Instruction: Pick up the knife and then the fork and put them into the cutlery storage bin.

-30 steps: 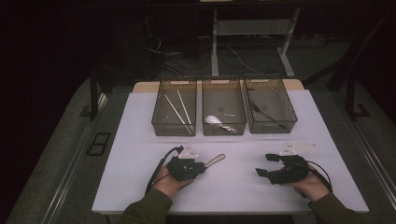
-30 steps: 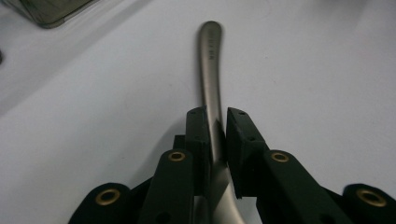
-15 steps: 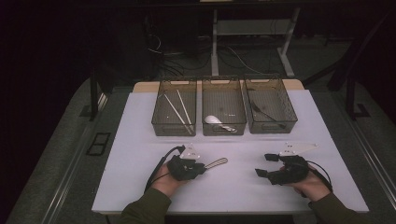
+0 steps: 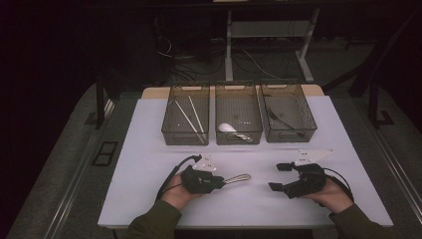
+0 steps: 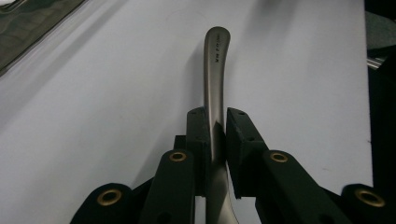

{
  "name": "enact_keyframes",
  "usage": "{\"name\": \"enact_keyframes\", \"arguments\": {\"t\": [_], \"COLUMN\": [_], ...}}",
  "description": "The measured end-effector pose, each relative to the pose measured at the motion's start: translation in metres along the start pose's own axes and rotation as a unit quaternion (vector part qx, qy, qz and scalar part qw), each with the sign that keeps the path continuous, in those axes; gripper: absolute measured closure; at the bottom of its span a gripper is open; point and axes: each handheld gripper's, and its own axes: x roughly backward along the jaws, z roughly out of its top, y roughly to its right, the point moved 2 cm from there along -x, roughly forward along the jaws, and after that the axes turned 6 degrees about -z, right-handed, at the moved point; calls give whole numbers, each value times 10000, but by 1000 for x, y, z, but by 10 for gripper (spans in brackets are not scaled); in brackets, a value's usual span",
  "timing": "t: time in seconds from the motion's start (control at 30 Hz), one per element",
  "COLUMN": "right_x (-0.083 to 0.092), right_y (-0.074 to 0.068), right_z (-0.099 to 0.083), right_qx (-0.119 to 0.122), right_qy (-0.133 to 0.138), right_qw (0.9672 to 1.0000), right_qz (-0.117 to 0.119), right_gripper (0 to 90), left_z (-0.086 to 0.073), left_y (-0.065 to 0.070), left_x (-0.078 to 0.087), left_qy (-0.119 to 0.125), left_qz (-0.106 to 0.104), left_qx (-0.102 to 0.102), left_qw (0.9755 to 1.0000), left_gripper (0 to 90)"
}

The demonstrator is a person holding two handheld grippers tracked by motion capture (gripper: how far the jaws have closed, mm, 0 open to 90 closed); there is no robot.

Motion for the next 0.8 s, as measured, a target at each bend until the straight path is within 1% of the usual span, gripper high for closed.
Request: {"name": "enact_keyframes", "arguments": {"t": [0.03,0.13,0.2,0.23,0.27,0.33,0.37,0.4,0.43,0.5,0.53,0.57,0.6,0.63,0.67,0.7,0.77,0.8], "right_x": [-1,-2,-3,-4,-4,-4,-5,-5,-6,-9,-12,-14,-17,-20,-22,-25,-32,-34], "right_y": [0,1,2,2,1,0,-1,-3,-5,-9,-12,-14,-15,-18,-21,-22,-26,-27], "right_z": [1,3,5,7,9,13,16,18,21,25,29,32,34,37,39,41,45,47], "right_qx": [17,92,122,151,192,401,499,601,678,811,915,1056,1299,1393,1436,1496,1668,1694], "right_qy": [12,100,80,29,-63,-109,-148,-256,-343,-572,-660,-744,-792,-844,-901,-928,-1007,-1048], "right_qw": [10000,9998,9997,9996,9995,9989,9984,9974,9966,9945,9930,9909,9876,9859,9847,9836,9800,9791], "right_qz": [55,125,202,222,256,200,230,297,306,342,341,379,390,378,404,397,405,401], "right_gripper": [229,208,199,199,194,194,196,195,196,197,201,240,245,245,246,247,248,252], "left_z": [1,5,8,10,12,15,17,19,21,25,27,29,31,32,34,36,39,41], "left_y": [0,0,-1,-1,-1,0,0,0,1,2,3,3,3,3,4,4,5,6], "left_x": [0,1,1,1,1,0,0,0,-1,-2,-3,-3,-4,-4,-5,-5,-7,-8], "left_qy": [-12,26,35,32,27,68,60,55,101,80,76,48,38,27,25,-25,-54,-91], "left_qz": [-32,-130,-183,-199,-224,-298,-315,-352,-383,-399,-441,-460,-474,-508,-519,-547,-600,-625], "left_qx": [-38,-65,-122,-131,-191,-201,-248,-278,-266,-329,-346,-398,-430,-464,-474,-547,-606,-663], "left_qw": [10000,9999,9998,9997,9996,9993,9992,9990,9989,9986,9984,9981,9979,9976,9975,9970,9963,9958], "left_gripper": [792,793,793,793,793,793,792,792,792,792,792,792,792,792,792,792,792,792]}}
